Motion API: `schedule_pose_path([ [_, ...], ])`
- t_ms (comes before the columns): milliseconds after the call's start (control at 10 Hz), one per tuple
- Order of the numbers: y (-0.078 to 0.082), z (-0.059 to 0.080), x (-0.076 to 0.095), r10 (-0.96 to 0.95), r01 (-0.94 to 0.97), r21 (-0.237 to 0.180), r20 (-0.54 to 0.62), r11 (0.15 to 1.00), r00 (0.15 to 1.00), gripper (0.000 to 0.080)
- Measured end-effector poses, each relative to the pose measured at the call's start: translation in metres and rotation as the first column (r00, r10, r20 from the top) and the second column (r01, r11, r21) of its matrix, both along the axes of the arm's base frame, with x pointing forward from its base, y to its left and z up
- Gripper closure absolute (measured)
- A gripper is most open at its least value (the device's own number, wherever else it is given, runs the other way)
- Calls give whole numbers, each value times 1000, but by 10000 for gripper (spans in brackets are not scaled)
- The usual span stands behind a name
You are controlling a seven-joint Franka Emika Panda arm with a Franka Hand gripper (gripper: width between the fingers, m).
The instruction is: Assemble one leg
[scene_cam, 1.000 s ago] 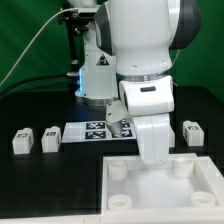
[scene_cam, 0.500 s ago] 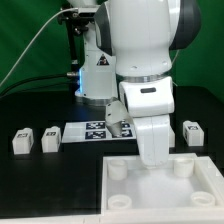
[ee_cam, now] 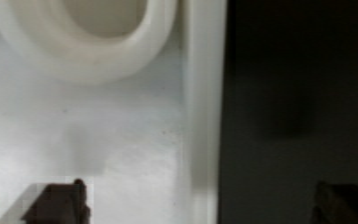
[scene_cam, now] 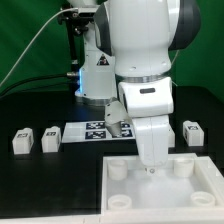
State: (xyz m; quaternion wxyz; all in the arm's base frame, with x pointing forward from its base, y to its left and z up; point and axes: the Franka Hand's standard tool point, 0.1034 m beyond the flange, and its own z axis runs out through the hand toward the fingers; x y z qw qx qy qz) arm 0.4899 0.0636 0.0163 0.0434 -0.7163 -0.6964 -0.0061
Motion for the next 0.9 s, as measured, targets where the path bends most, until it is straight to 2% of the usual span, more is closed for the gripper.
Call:
schedule_pose_path([
  [600, 0, 1, 0, -27, 27, -1, 0, 1000, 1000, 150],
  [800, 15, 28, -15, -238, 238, -19, 8, 971, 971, 150],
  [900, 28, 40, -25, -346, 346, -26, 10, 938, 938, 150],
])
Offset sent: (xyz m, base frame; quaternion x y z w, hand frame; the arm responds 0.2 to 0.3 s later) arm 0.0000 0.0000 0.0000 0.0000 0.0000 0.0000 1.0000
